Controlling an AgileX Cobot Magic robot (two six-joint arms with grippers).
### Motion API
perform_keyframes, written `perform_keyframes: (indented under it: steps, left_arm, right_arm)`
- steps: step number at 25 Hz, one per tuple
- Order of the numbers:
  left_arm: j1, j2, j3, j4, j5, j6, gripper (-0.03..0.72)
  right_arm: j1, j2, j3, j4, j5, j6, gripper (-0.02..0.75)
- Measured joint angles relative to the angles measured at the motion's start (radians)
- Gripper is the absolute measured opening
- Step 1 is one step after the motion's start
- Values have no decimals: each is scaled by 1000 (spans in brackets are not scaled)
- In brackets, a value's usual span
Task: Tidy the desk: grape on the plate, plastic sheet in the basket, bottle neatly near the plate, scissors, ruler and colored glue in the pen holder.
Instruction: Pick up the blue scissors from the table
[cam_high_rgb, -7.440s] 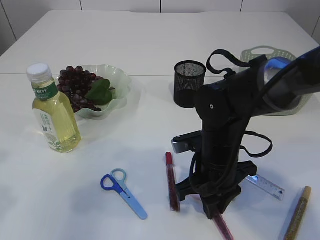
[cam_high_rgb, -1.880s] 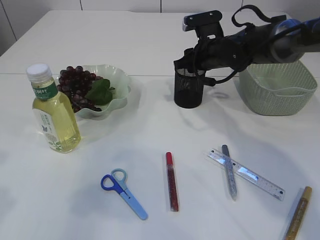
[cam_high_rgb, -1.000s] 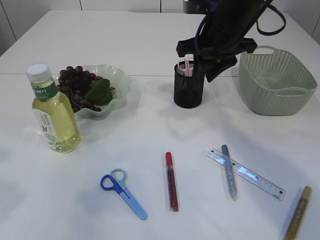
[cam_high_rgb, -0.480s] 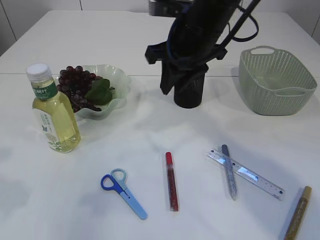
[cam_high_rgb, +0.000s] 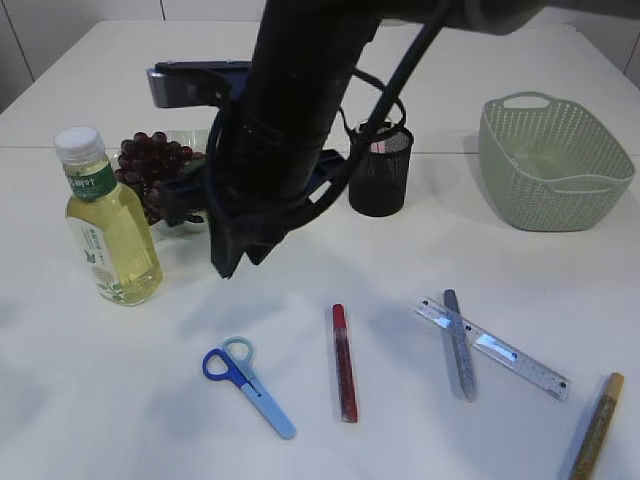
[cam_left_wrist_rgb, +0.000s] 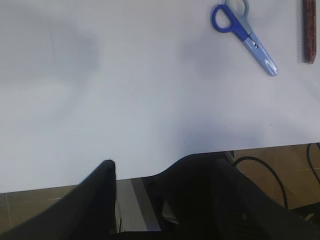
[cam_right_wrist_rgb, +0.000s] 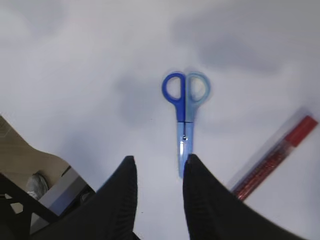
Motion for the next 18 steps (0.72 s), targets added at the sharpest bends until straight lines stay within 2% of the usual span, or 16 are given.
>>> perform_keyframes:
  steps: [6, 18]
  left_arm:
    - [0, 0, 0, 15, 39, 0, 442]
    - [0, 0, 0, 59, 44, -2, 442]
  right_arm:
    - [16, 71, 0, 31, 0, 2, 314]
    - [58, 226, 0, -24, -9, 2, 321]
